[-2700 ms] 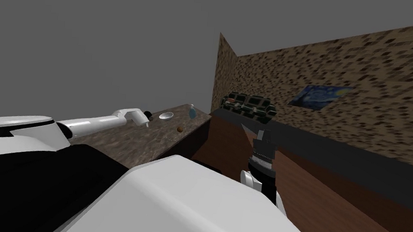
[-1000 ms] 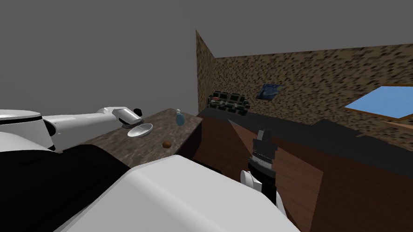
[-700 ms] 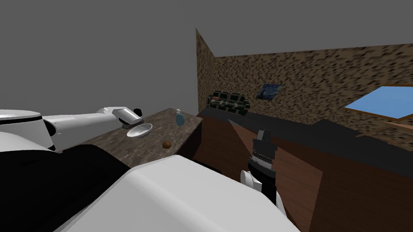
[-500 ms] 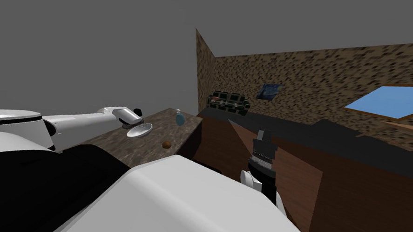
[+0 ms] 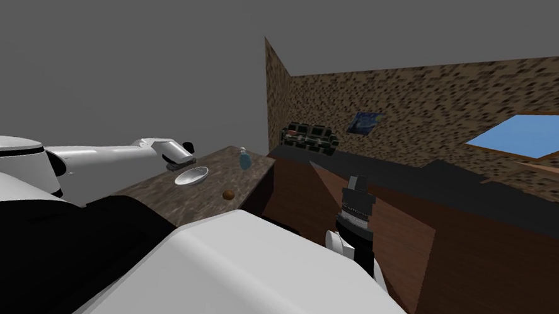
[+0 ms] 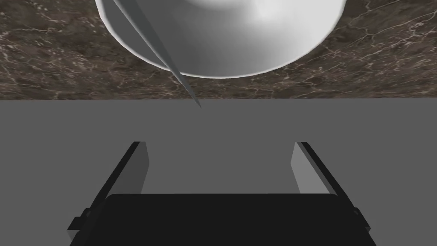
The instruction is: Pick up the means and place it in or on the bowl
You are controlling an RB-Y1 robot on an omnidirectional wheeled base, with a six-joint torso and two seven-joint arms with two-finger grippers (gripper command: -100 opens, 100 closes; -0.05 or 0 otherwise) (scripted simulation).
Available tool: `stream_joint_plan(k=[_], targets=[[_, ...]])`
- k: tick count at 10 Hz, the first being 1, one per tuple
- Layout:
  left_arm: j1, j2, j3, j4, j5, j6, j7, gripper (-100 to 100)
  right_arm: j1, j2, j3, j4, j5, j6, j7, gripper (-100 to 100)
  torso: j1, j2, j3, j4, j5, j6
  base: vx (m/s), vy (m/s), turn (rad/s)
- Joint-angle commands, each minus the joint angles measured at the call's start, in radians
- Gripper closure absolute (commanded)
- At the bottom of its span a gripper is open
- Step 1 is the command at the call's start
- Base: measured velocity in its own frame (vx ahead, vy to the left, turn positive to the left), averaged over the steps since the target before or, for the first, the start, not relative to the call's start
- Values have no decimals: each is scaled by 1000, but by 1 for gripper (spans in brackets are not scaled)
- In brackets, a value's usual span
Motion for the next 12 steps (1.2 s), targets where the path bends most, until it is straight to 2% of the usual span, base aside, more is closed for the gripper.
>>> stream_joint_plan(k=[1,5,6,7,12], targets=[[-27,16,-4,-21,7,35,10,-100,0,0,0,0,0,0,0,0,0,0,0,0,0,0,-64,41,-5],[-31,83,9,-84,48,92,45,-100,0,0,0,0,0,0,0,0,0,-1,-1,0,0,0,-43,38,-10],[-46,63,1,-67,35,87,31,-100,0,0,0,0,0,0,0,0,0,-1,-1,0,0,0,-21,16,-7],[-47,64,1,-68,36,90,32,0,0,0,0,0,0,0,0,0,-1,-2,-1,0,0,0,0,0,0],[-47,64,1,-68,36,90,32,0,0,0,0,0,0,0,0,0,-2,-4,-2,-1,0,0,0,0,0]])
